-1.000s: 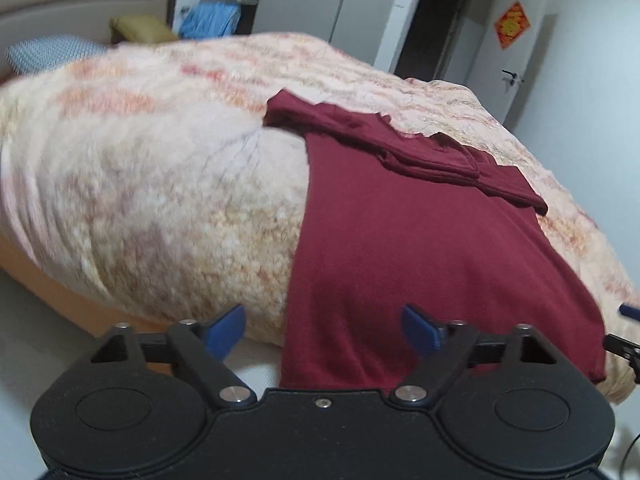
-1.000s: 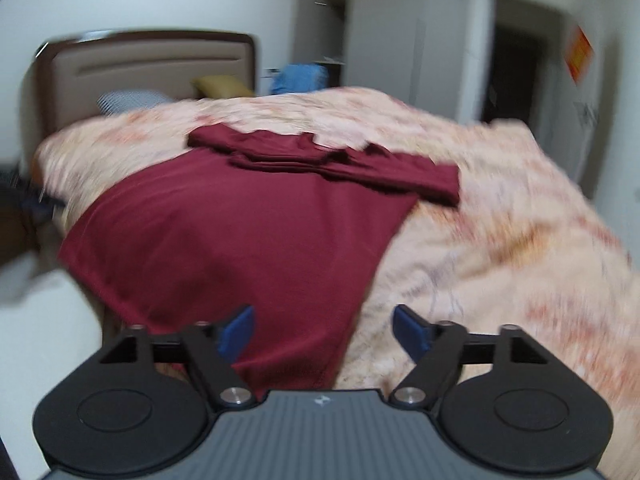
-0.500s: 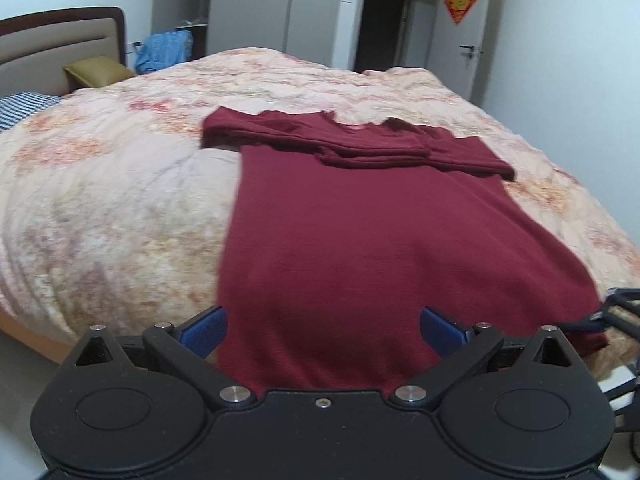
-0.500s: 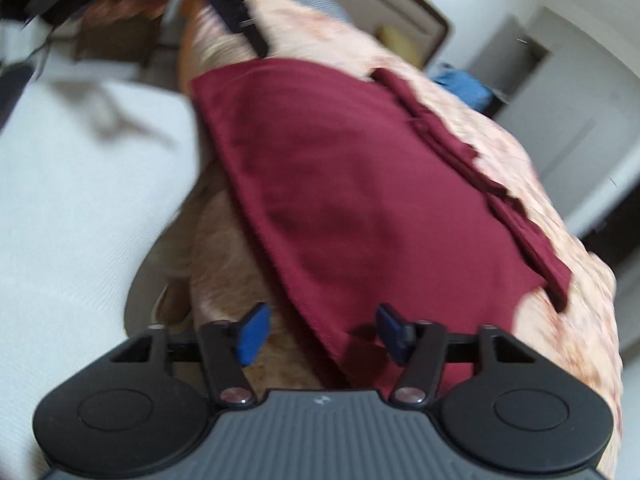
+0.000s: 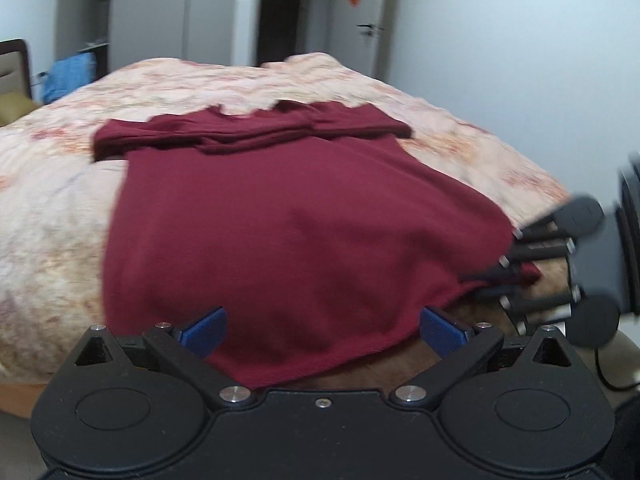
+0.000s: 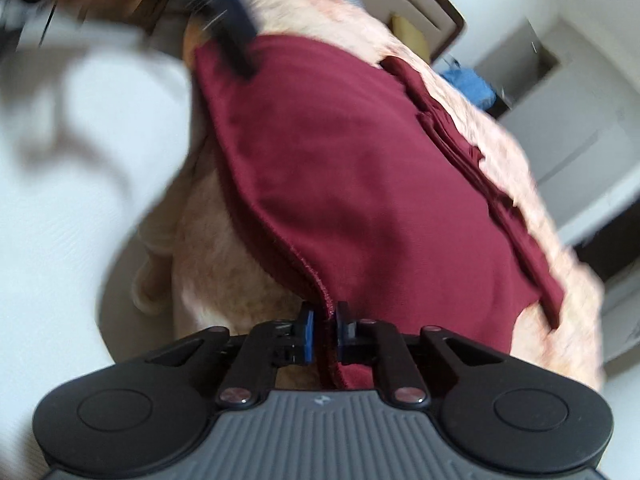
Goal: Fold small clothes
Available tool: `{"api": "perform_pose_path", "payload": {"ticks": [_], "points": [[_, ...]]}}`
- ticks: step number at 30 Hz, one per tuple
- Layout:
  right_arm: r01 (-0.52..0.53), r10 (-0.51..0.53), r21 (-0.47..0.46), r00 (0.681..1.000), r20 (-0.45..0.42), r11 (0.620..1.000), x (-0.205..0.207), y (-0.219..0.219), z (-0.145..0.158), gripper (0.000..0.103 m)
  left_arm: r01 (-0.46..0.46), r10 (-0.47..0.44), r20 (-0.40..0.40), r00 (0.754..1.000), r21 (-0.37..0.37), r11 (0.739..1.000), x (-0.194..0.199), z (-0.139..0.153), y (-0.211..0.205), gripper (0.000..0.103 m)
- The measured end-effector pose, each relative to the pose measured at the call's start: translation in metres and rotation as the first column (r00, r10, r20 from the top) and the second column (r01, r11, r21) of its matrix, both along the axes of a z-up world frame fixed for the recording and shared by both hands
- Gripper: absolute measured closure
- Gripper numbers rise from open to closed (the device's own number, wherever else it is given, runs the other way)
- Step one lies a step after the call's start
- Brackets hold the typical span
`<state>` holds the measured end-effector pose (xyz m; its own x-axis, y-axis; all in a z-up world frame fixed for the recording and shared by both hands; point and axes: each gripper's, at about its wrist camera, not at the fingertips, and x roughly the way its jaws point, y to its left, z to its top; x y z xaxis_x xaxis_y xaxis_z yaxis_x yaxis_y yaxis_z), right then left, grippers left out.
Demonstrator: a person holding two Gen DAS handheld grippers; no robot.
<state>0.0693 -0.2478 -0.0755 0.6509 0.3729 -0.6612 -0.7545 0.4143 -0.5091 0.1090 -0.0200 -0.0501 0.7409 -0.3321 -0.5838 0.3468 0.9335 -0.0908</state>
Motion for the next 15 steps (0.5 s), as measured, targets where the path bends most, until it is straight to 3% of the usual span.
{"api": "perform_pose_path", "payload": {"ticks": [3,8,12,15], "points": [[0.072,-0.048,0.155,0.987,-0.153,0.985,0.017,-0.009,0.031,0.092,0.049,-0.048,-0.008,0.999,0.027,0.998,0.000,-0.008,-0.013,0.002],[0.175,-0.042,0.334,0.928,-0.370,0.926,0.049,-0.028,0.074,0.092,0.099,-0.104,0.023,0.994,0.143,0.985,0.002,-0.019,-0.042,0.006],[0.186,0.011,0.402,0.898,-0.440,0.897,0.063,-0.039,0.097,0.092,0.046,-0.063,0.054,0.997,0.275,0.960,0.012,-0.024,-0.062,0.021],[0.172,0.030,0.420,0.901,-0.433,0.891,0.066,-0.041,0.108,0.092,0.017,-0.031,0.050,0.998,0.248,0.969,0.017,-0.021,-0.056,0.038]]}}
